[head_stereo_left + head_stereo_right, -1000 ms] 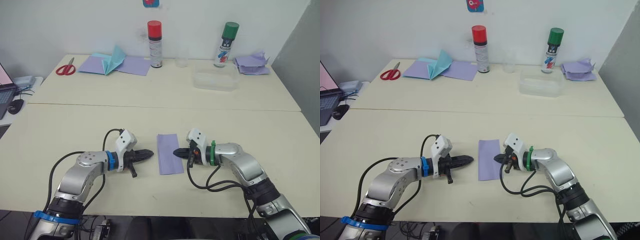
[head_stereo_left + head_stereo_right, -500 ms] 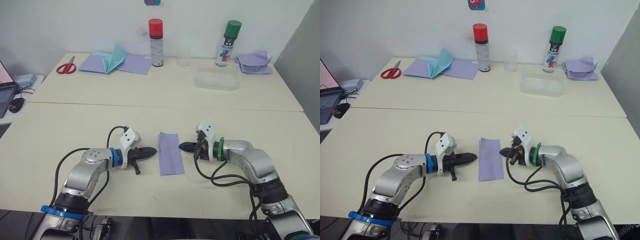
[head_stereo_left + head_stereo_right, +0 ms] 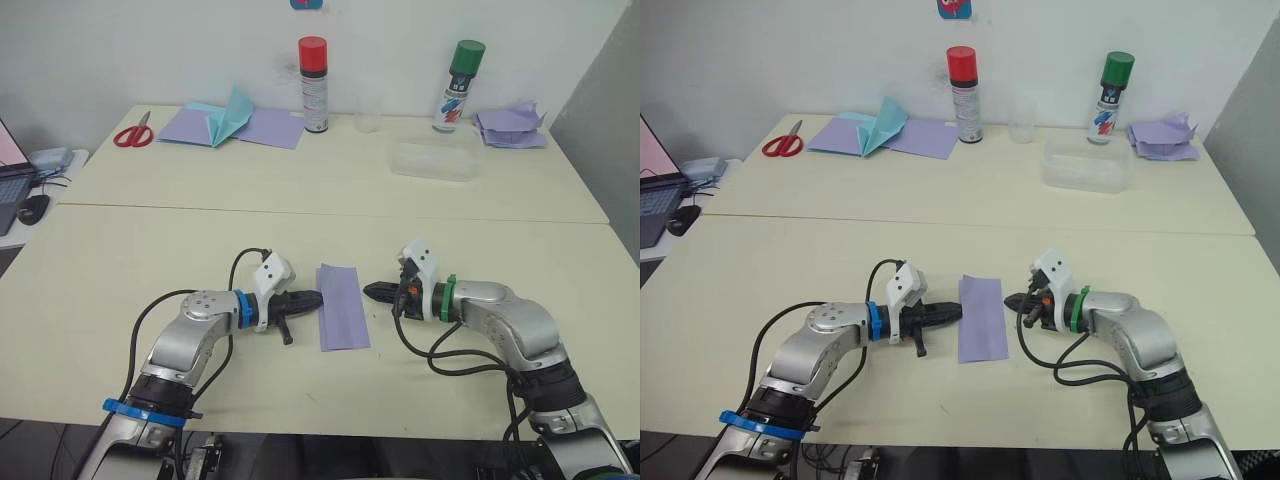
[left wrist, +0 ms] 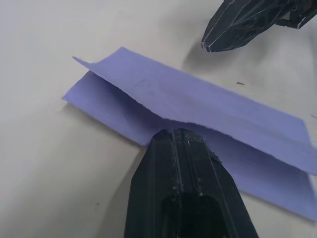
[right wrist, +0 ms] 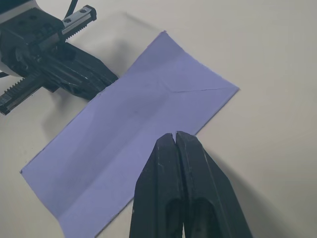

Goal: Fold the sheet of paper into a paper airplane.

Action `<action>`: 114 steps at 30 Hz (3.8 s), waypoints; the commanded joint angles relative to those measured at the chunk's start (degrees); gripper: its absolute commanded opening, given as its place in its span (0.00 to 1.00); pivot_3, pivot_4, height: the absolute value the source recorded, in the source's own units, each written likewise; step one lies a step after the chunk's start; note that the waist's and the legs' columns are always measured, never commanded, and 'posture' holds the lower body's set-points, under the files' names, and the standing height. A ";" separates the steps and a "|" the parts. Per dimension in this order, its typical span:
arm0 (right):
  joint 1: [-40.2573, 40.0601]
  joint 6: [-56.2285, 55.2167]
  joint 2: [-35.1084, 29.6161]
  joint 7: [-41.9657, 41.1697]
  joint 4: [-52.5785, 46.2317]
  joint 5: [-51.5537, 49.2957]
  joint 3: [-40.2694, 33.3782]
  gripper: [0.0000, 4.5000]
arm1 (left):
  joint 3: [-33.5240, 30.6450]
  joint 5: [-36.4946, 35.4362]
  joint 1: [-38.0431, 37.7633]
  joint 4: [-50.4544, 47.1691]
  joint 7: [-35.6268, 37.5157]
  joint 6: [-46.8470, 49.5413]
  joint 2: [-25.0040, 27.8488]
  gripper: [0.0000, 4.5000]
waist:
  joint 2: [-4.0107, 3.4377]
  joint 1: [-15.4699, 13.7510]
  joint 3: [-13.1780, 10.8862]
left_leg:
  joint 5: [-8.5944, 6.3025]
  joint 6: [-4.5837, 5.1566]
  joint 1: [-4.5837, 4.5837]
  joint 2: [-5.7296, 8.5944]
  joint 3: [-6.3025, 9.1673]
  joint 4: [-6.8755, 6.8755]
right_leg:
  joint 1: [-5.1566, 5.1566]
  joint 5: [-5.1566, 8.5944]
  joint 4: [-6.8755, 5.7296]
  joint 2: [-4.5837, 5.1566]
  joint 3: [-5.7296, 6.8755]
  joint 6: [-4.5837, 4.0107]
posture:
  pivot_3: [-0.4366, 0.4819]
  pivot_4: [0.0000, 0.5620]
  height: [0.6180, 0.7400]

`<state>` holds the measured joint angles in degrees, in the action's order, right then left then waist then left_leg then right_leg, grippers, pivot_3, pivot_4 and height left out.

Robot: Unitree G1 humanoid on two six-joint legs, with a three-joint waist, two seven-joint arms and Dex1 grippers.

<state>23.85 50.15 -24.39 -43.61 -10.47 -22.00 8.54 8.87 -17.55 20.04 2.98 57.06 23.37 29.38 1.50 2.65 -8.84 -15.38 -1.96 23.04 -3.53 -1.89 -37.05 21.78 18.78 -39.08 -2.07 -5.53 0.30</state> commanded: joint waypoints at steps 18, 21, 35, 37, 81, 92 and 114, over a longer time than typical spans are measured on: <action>-1.18 15.42 -2.23 5.29 -12.32 -11.10 -7.99 0.64 | 2.01 0.04 4.45 -1.23 1.26 -0.58 -3.40 0.00 | -0.01 -0.16 0.00 | 0.01 -0.02 0.00 0.02 0.03 -0.01 | -0.01 0.00 -0.04 -0.02 -0.01 0.00 | 0.48 0.27 1.00; 0.58 23.98 0.20 9.39 -13.50 -14.06 -11.45 0.88 | 2.35 0.12 4.79 -1.07 1.21 -0.65 -3.87 0.00 | -0.01 -0.17 0.00 | 0.02 -0.03 0.00 0.02 0.03 -0.02 | -0.01 0.00 -0.06 -0.02 -0.01 0.00 | 0.48 0.27 1.00; 7.23 42.35 20.09 31.33 -8.18 -23.98 -25.49 0.99 | 3.68 0.75 4.93 -1.03 1.49 -0.87 -5.75 0.00 | -0.01 -0.26 0.00 | 0.07 -0.12 0.07 0.11 0.05 -0.03 | 0.42 0.00 -0.89 -0.02 -0.09 -0.01 | 0.48 0.27 1.00; 7.05 42.35 20.02 33.25 -7.93 -26.15 -24.82 0.99 | 3.79 0.74 4.90 -1.17 1.52 -0.77 -5.93 0.00 | -0.01 -0.24 0.00 | 0.07 -0.12 0.07 0.09 0.05 -0.02 | 0.42 0.00 -0.89 -0.03 -0.07 0.00 | 0.48 0.27 1.00; 1.52 42.35 10.97 50.94 -2.73 -49.25 -27.66 0.02 | 7.52 11.03 5.44 7.25 -1.56 -7.50 -5.28 0.00 | -0.01 0.46 0.01 | 0.05 -0.08 0.17 0.09 0.08 -0.03 | 0.43 0.00 -0.86 -0.08 -0.10 0.00 | 0.48 0.27 1.00; 1.05 42.27 4.49 47.54 -2.52 -46.17 -28.56 0.02 | 9.51 12.47 5.87 9.53 2.11 -9.71 -3.43 0.00 | -0.05 0.46 0.05 | 0.05 -0.08 0.11 0.07 0.07 -0.02 | 0.40 0.01 -0.85 -0.13 -0.12 0.01 | 0.48 0.27 1.00; -3.18 28.67 -7.53 28.93 -5.84 -30.67 -15.46 0.09 | 11.97 16.30 6.94 14.70 2.73 -16.75 -3.88 0.00 | -0.04 0.26 0.11 | 0.05 -0.08 0.04 0.11 0.09 -0.06 | 0.27 0.01 -0.82 -0.17 -0.15 0.02 | 0.48 0.27 1.00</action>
<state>20.78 81.25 -30.69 -13.37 -14.66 -54.20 -5.97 18.60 -3.92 28.38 15.34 59.38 5.63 25.05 1.47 2.91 -8.74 -15.32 -2.03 23.08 -3.42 -1.79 -37.12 22.03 18.79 -39.89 -2.24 -5.67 0.32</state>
